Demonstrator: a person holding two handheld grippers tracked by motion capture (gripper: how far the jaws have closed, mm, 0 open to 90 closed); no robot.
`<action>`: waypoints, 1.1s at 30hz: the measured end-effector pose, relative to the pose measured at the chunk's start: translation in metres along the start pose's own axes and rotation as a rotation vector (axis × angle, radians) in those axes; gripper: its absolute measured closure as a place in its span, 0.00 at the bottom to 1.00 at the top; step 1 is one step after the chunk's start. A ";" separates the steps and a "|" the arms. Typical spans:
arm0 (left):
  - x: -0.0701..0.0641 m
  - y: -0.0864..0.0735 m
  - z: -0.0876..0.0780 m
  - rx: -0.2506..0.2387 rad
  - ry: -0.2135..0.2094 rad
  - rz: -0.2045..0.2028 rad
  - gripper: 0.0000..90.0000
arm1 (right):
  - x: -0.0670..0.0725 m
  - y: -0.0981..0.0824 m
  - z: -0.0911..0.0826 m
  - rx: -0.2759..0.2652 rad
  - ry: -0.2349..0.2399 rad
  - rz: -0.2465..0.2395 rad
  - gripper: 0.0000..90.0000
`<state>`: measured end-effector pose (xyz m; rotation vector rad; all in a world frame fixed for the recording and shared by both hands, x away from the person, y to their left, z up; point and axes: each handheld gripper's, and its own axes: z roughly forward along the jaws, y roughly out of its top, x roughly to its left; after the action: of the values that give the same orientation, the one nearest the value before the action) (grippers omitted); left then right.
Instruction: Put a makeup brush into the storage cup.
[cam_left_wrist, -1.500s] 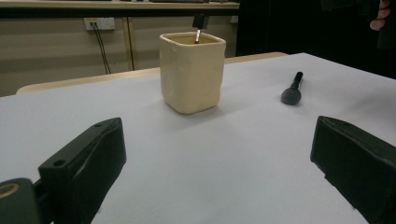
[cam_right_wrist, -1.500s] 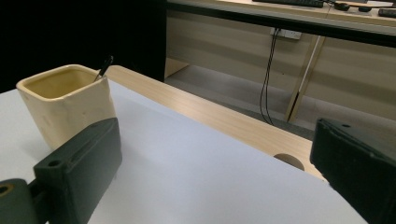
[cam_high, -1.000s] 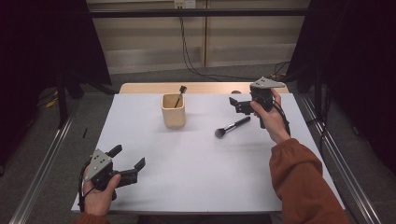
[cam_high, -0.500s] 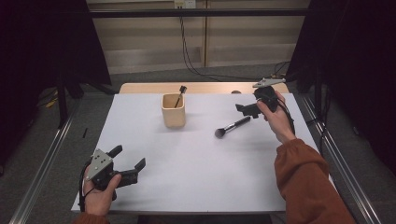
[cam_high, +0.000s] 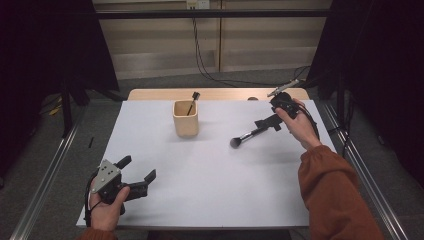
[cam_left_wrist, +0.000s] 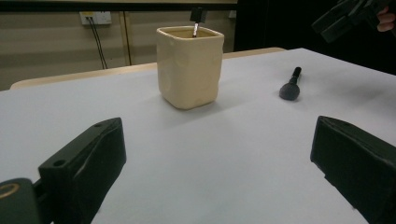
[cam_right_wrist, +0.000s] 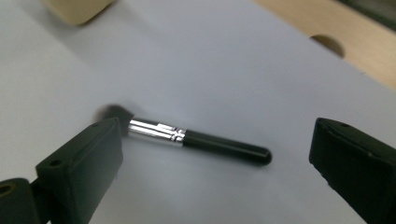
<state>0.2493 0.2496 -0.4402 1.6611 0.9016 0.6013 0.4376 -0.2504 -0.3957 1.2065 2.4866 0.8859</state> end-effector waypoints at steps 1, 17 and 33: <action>0.000 0.000 0.000 0.000 -0.001 0.000 0.04 | 0.000 0.000 0.001 0.025 0.008 -0.004 0.03; 0.000 0.000 0.000 0.004 -0.006 0.000 0.04 | -0.006 0.003 0.011 0.241 0.063 -0.053 0.04; 0.001 0.000 0.000 0.004 -0.006 0.001 0.04 | -0.002 0.011 0.028 0.327 0.096 -0.274 0.06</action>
<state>0.2498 0.2499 -0.4408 1.6657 0.8979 0.5949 0.4585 -0.2347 -0.4109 0.8893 2.8663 0.4910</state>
